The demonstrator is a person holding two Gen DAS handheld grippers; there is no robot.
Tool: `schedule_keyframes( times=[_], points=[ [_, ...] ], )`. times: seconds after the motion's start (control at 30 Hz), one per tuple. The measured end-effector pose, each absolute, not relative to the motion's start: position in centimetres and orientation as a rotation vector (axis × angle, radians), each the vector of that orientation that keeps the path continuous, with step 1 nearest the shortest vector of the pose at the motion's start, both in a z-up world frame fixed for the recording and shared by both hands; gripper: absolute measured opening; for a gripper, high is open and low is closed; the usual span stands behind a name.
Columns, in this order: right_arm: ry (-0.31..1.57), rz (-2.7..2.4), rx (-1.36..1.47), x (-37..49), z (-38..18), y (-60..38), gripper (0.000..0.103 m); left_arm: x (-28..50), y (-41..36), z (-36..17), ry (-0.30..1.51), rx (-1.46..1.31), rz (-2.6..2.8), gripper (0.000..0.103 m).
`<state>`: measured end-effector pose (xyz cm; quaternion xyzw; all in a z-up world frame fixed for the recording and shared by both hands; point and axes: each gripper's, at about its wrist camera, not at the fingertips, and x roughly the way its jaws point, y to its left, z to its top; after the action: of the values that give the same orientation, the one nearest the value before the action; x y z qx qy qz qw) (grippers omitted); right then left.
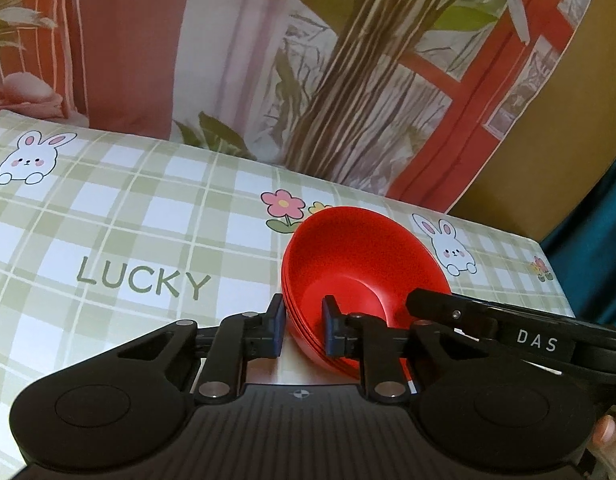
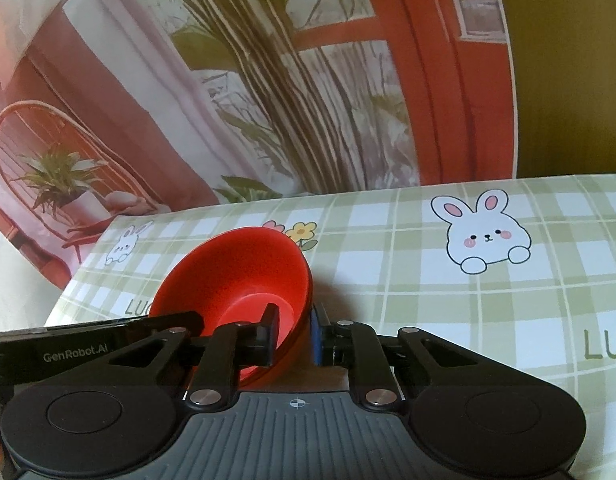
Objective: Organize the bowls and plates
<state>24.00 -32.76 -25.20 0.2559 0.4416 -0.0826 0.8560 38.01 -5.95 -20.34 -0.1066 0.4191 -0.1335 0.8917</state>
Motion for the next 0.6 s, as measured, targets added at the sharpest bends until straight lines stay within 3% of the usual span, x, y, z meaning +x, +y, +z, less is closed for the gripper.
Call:
schedule_keyframes(
  times=[0.6],
  points=[
    [0.902, -0.191, 0.527, 21.9, -20.6, -31.2, 0.014, 33.9, -6.0, -16.0, 0.815, -0.162, -0.295, 0.019]
  ],
)
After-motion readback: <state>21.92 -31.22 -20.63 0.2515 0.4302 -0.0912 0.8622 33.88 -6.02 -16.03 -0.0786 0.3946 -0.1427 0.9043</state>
